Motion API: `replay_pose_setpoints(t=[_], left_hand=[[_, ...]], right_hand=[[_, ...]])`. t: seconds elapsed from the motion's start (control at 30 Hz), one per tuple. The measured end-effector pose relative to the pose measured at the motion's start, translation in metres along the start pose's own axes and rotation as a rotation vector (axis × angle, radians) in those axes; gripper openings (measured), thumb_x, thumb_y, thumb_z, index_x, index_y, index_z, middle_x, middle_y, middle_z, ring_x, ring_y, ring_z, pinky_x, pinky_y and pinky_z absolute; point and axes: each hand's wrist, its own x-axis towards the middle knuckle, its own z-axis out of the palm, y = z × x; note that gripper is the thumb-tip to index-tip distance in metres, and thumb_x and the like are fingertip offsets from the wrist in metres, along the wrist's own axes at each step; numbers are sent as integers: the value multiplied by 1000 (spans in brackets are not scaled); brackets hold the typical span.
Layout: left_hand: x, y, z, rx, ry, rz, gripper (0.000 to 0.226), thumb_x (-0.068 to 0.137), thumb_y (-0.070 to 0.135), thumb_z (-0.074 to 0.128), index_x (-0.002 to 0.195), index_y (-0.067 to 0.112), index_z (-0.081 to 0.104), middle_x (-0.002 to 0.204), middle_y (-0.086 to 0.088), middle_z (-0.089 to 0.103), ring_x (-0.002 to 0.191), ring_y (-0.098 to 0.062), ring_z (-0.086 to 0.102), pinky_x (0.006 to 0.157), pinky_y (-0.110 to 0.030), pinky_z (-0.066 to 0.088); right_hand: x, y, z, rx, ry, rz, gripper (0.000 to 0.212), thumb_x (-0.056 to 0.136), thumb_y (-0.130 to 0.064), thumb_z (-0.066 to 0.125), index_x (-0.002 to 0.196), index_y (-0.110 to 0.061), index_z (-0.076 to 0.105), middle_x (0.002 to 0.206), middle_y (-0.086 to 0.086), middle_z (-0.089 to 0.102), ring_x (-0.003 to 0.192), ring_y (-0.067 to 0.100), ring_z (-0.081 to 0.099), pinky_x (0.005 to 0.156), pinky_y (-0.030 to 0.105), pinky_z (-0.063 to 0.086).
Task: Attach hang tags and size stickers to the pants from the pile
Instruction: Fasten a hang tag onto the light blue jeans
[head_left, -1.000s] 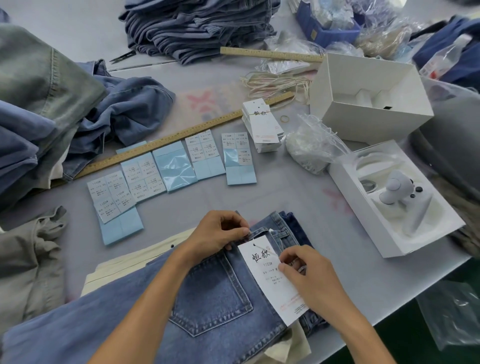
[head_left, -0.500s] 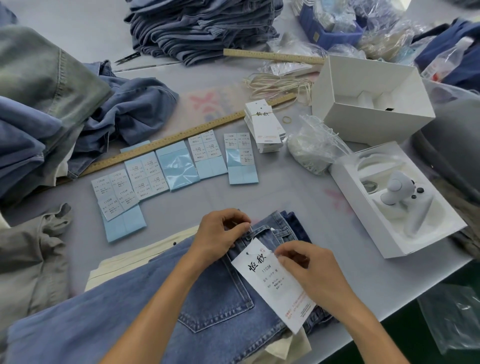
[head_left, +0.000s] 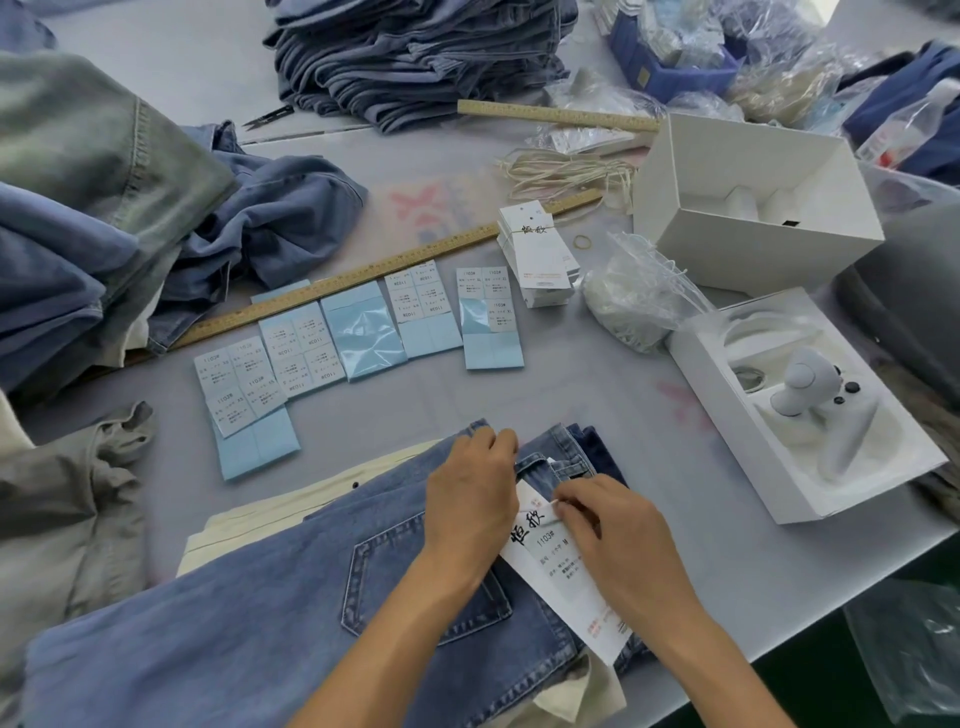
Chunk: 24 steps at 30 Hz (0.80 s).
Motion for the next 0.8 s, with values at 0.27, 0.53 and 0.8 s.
replay_pose_setpoints(t=[0.27, 0.53, 0.8], left_hand=[[-1, -23, -7, -400, 71, 39, 12, 93, 13, 74, 102, 18, 77, 90, 8, 72, 80, -11, 63, 75, -31, 53], [8, -32, -19, -625, -90, 17, 17, 83, 8, 81, 84, 24, 77, 81, 17, 73, 78, -7, 70, 71, -24, 55], [2, -40, -18, -723, -132, 14, 21, 84, 3, 78, 87, 24, 76, 81, 12, 75, 77, -10, 72, 71, -20, 55]], right_hand=[[4, -5, 5, 264, 206, 44, 26, 95, -5, 67, 115, -19, 76, 99, -14, 75, 89, 0, 68, 75, 9, 50], [20, -23, 17, 759, 225, 277, 19, 93, -21, 73, 98, -39, 75, 92, -11, 77, 88, 12, 73, 76, 28, 59], [24, -27, 27, 760, 144, 315, 14, 94, -16, 72, 93, -31, 72, 90, -5, 76, 88, 15, 72, 84, 43, 59]])
